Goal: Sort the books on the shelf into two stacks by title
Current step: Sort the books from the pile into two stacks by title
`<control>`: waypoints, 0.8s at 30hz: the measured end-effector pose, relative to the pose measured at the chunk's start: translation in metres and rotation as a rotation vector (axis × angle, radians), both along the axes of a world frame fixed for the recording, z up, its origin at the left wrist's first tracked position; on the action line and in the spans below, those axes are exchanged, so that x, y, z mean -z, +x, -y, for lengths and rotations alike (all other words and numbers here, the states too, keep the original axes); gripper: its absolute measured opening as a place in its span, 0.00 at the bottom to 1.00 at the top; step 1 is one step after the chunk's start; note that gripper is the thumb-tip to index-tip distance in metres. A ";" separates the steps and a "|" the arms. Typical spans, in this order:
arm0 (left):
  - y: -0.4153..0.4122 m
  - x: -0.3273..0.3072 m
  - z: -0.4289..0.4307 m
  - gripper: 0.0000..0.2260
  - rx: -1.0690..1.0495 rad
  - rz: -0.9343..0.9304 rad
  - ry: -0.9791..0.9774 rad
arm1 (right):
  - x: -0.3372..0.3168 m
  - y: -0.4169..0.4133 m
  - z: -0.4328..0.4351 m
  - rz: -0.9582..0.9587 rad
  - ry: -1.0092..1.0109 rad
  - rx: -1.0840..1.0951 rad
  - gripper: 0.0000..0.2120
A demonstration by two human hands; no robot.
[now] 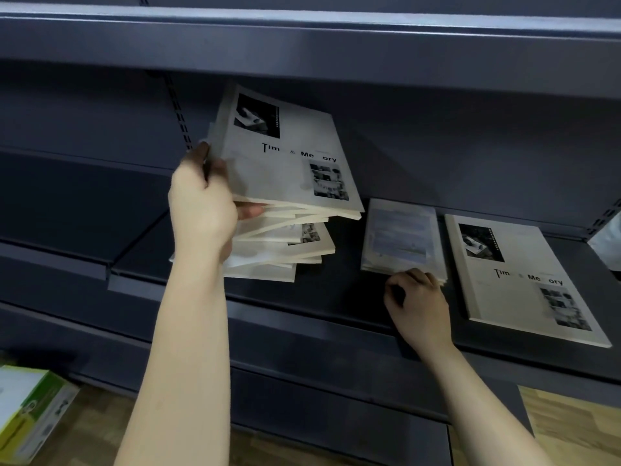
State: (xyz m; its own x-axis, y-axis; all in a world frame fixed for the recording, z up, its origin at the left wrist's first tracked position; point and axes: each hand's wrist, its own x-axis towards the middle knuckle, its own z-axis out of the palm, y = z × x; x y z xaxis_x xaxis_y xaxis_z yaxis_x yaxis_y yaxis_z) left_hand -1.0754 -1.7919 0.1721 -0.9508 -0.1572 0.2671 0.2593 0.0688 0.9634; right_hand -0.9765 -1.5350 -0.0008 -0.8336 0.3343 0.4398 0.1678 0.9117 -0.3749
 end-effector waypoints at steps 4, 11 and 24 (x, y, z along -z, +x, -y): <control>0.017 0.007 -0.011 0.15 0.056 -0.065 0.119 | 0.000 0.001 0.000 -0.003 0.009 0.000 0.05; 0.041 0.022 -0.036 0.14 0.145 -0.159 0.210 | -0.004 0.007 -0.003 -0.072 -0.103 -0.088 0.07; 0.084 0.067 -0.123 0.17 0.352 -0.068 0.269 | -0.068 0.042 -0.041 -0.319 -1.522 -0.355 0.39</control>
